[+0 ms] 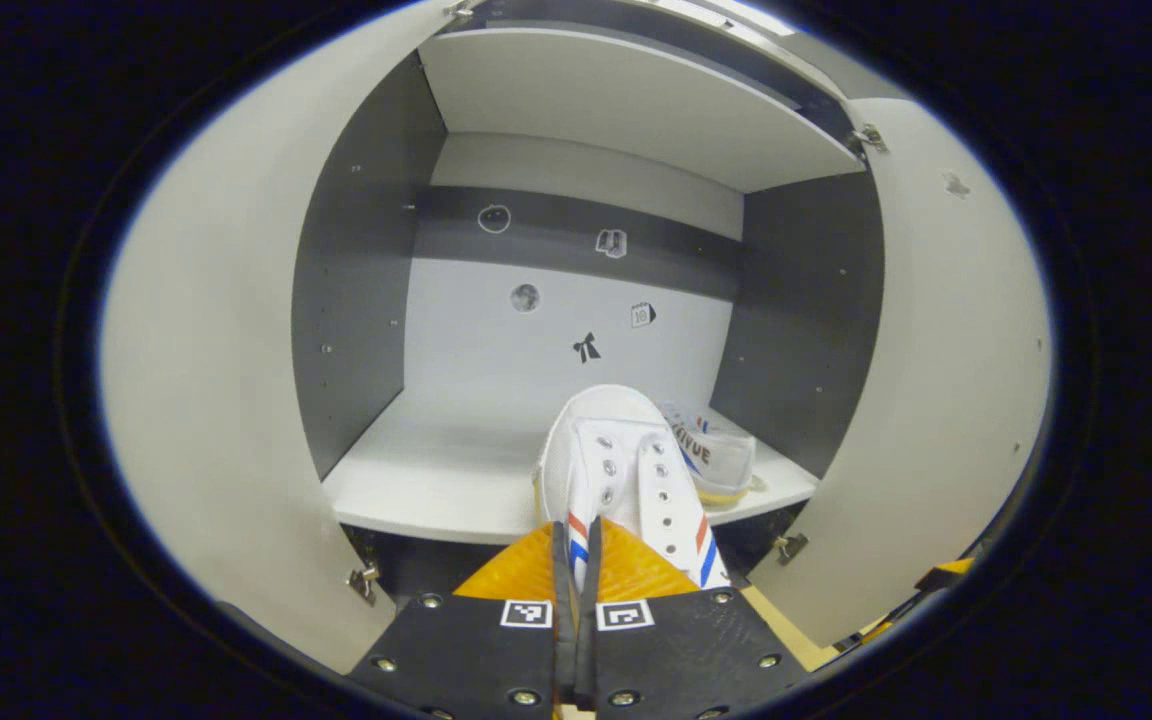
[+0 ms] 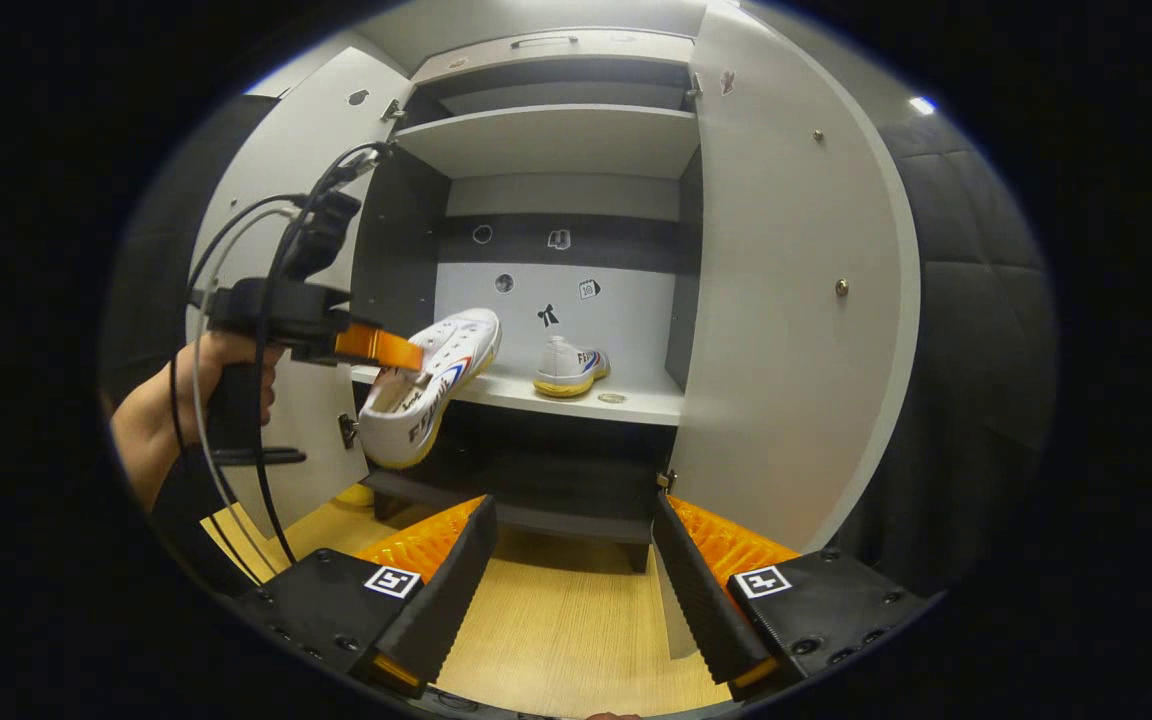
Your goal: Grab one shoe with the right hand and put it into the shoe cabinet, grab the other shoe with the left hand and put it into the shoe cabinet; then close the right door with the right hand and the left door with the left hand.
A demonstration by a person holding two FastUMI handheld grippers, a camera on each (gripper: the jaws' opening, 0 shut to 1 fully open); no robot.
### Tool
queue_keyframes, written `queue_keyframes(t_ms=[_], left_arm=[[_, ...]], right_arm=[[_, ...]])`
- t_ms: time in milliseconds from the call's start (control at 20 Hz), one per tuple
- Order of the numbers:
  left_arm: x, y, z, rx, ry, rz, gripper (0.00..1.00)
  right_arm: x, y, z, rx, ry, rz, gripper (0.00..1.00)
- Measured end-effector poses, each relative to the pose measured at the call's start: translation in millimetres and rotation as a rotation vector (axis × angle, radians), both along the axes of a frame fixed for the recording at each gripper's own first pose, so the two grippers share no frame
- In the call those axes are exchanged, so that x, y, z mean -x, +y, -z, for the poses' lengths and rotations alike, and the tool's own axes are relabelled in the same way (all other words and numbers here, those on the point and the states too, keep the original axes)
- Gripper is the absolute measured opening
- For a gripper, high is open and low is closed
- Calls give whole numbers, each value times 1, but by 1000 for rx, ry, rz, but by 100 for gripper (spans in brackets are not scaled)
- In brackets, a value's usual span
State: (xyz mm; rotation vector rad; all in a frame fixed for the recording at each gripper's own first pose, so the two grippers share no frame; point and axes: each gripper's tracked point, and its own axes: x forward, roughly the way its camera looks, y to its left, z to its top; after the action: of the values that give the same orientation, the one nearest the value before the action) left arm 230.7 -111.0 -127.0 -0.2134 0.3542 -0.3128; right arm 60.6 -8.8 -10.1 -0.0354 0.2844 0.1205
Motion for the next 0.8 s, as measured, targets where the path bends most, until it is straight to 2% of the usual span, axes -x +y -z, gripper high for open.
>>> queue_keyframes(t_ms=[400,550,700,800], left_arm=[[-64,3,-8,-40,-15,-25,1],[-72,5,-2,-54,3,-35,1],[-86,12,13,-129,19,-48,1],[-89,11,19,-132,47,-62,1]], right_arm=[[-16,-3,14,-28,-8,9,98],[-17,0,21,-25,7,3,98],[-16,-8,23,-9,3,28,98],[-16,-12,21,-16,1,40,98]])
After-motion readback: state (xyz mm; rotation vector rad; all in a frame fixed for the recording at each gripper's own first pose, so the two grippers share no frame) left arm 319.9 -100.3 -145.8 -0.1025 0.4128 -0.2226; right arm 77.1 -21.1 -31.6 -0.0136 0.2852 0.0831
